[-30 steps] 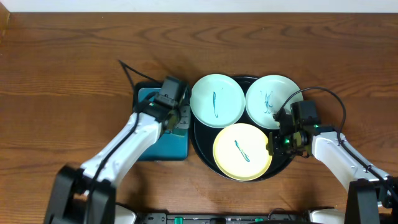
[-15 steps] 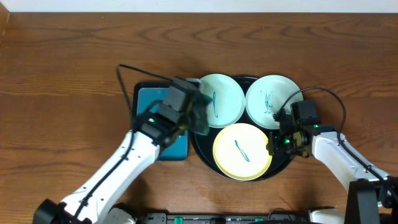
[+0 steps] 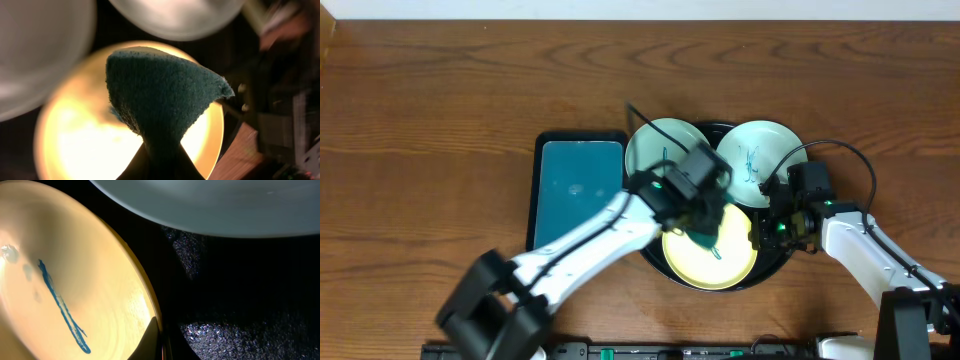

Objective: Clean dirty plates on tray and stack at the side
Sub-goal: 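Scrub the yellow plate with the sponge, then return sponge over blue tray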

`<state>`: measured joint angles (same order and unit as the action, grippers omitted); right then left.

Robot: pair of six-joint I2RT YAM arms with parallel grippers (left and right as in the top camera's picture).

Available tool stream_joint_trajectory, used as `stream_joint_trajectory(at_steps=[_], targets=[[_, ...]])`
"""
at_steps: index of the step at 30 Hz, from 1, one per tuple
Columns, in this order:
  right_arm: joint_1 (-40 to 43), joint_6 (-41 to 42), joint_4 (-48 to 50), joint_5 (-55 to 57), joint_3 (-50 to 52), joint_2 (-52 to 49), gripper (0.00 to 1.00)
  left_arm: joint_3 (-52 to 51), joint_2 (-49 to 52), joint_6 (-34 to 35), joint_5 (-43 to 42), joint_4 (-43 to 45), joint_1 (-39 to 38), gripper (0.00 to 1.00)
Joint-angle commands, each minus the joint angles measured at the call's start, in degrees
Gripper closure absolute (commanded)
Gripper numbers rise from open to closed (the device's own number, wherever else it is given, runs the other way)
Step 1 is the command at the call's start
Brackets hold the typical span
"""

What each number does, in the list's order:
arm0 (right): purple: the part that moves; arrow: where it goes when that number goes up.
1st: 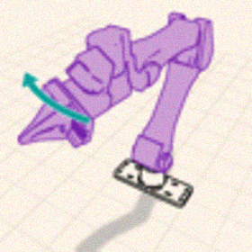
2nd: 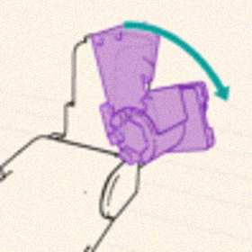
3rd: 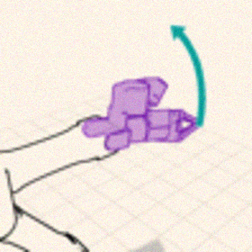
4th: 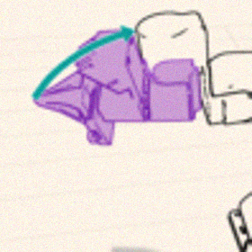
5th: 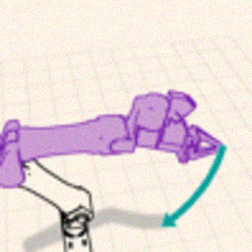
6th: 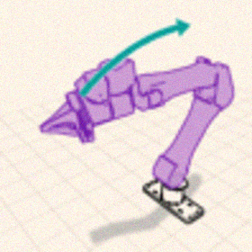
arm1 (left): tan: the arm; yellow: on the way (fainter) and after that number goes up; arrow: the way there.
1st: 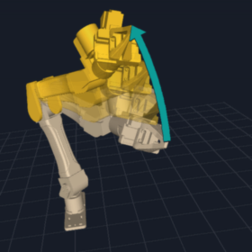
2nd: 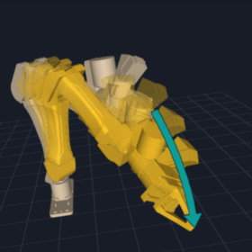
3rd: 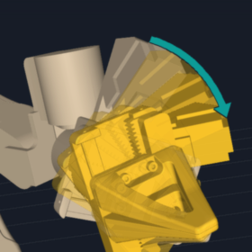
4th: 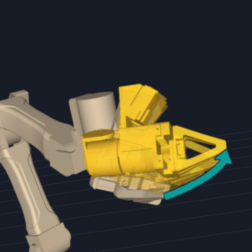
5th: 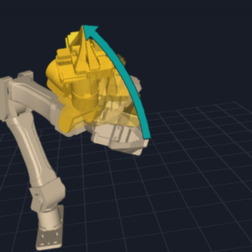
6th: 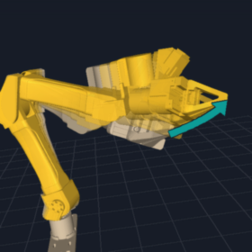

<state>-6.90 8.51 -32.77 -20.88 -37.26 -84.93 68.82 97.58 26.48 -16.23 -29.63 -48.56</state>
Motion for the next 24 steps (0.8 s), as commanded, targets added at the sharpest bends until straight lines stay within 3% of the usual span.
stream_joint_trajectory(at_steps=[1,13,20,24], targets=[[-0.4,0.7,0.0,0.2,0.4,-0.5,0.99,1.0,3.6,1.9,-1.1,1.0,-3.4,0.93],[-0.4,0.7,-0.4,0.3,0.4,-0.5,0.99,1.0,13.7,1.9,1.4,4.4,-6.1,0.93],[-0.4,0.7,-0.4,0.3,0.4,-0.5,0.99,0.9,14.3,1.9,14.0,-1.3,-5.2,0.93],[-0.4,0.7,-0.4,0.3,0.4,-0.5,0.99,0.9,14.3,1.9,16.3,-2.7,-2.7,0.93]])
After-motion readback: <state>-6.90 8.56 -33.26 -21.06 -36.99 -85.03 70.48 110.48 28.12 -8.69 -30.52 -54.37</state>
